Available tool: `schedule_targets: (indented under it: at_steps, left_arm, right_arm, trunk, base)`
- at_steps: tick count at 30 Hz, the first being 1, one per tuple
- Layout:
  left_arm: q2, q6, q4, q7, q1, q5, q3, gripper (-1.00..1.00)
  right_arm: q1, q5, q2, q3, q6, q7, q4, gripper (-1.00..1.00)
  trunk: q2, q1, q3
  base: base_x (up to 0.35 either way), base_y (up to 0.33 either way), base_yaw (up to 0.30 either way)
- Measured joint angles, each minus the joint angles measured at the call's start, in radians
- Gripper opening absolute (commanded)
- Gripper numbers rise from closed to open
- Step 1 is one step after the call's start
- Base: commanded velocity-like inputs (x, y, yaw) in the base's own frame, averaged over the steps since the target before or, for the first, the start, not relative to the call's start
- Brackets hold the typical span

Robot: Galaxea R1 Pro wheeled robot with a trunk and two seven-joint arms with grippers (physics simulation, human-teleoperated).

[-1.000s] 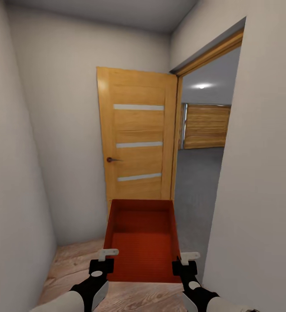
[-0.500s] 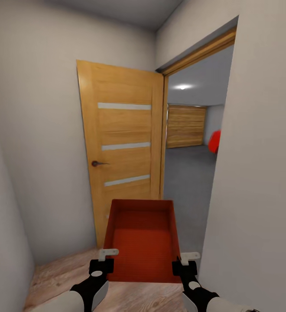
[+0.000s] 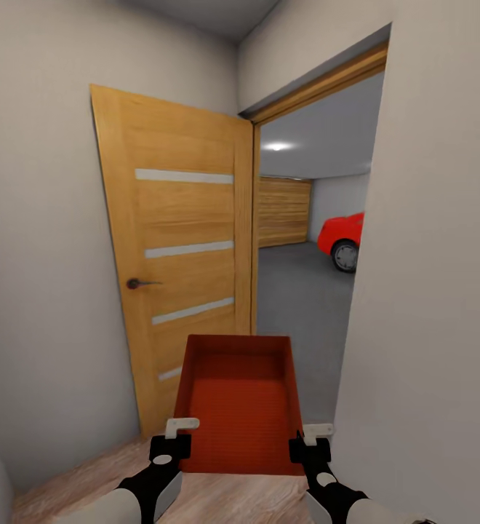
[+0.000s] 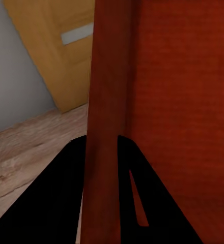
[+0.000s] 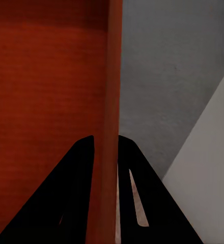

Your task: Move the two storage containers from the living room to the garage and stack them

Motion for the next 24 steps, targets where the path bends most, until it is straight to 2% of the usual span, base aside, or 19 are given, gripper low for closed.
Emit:
schedule_targets:
  at_steps: [13,19,24]
  left_arm:
    - [0.0,0.0,0.0,0.0,0.0,0.0,0.0,-1.0]
    - [0.0,0.0,-0.001,0.0,0.0,0.001,-0.001,-1.0]
    - [0.0,-0.001,0.0,0.001,0.0,0.001,-0.001,-1.0]
  right_arm:
    - [0.0,0.0,0.0,0.0,0.0,0.0,0.0,-1.0]
    - [0.0,0.002,0.0,-0.001,0.0,0.0,0.0,-1.0]
    - [-0.001,0.003,0.0,-0.002,0.0,0.0,0.0,-1.0]
  trunk:
    - [0.0,0.0,0.0]
    - [0.0,0.0,0.0]
    - [0.0,0.0,0.0]
  base:
    - [0.208,0.281,-0.285]
    - [0.19,0.232,-0.066]
    - [0.045,0.049,-0.006]
